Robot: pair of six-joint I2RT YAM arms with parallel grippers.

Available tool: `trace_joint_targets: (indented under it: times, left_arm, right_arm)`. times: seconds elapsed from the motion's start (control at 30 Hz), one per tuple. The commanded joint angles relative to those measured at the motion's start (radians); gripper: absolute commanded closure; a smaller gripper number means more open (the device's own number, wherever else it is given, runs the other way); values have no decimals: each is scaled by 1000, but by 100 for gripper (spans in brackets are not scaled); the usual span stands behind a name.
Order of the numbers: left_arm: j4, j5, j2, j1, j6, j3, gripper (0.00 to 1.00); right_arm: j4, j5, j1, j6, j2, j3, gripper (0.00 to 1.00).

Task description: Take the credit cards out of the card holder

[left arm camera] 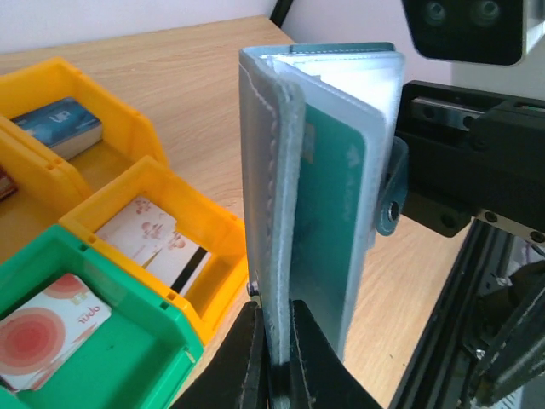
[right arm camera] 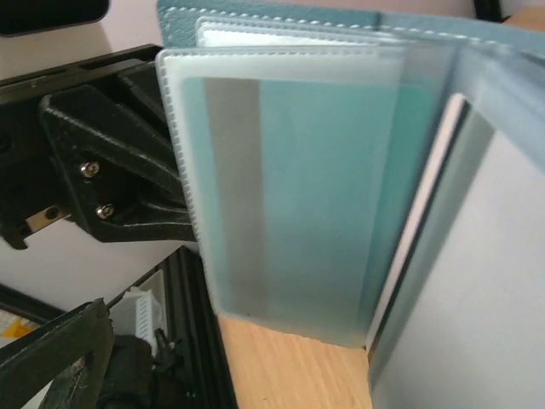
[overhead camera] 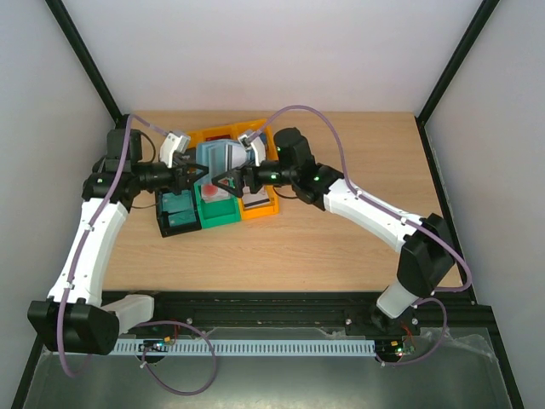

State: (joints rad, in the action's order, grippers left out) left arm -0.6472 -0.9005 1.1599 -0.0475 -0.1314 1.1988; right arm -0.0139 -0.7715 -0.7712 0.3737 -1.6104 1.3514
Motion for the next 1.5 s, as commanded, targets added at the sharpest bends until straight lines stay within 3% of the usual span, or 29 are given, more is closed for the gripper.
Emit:
trace_joint_targets:
  times: [0.0, 0.13, 0.37, 0.47, 0.6, 0.8, 0.87, 1.03, 1.07, 1.13, 1.17, 1.27, 1.37, 1.47]
  left_arm:
    - [59, 111, -18, -6, 25, 4, 98]
    - [72, 172, -20, -22, 26, -22, 98]
    - [76, 139, -15, -43, 35, -25, 98]
    - [52, 117, -23, -33, 20, -10, 98]
    - [-4, 9, -23, 12, -29, 26, 98]
    - [-78, -134, -14, 24, -95, 50, 98]
    - [-105, -157, -14, 29, -121, 58, 98]
    - [-70, -187, -25, 78, -73, 50, 98]
    - [-50, -184, -28, 86, -51, 42, 91]
    - [-1, -154, -35, 101, 6, 20, 47]
    - [18, -140, -40, 108, 32, 12, 35]
    - [16, -188, -63, 127, 31, 13, 23]
    - [-44, -246, -87, 148, -60, 43, 22]
    - [-68, -174, -125, 162, -75, 65, 23]
  right_arm:
    - [-45, 85, 3, 25, 20, 13, 1]
    - [-87, 272, -18, 112, -10, 34, 1]
    - [-85, 342, -29, 156, -75, 88, 2]
    - [-113, 293, -8, 163, -57, 50, 20]
    - [-280, 113, 85, 256, 10, -94, 59]
    - [-367, -104, 96, 257, 51, -147, 93]
    - [-357, -137, 96, 257, 58, -139, 98]
    - [-262, -135, 98, 202, 108, -127, 98]
    - [-250, -129, 98, 197, 119, -130, 98]
    - [-190, -86, 98, 182, 141, -123, 98]
    - [-144, -44, 98, 176, 149, -116, 98]
    - [-26, 110, 97, 177, 162, -109, 98]
    - [82, 289, 89, 216, 159, -107, 98]
    - [170, 458, 51, 204, 154, -93, 98]
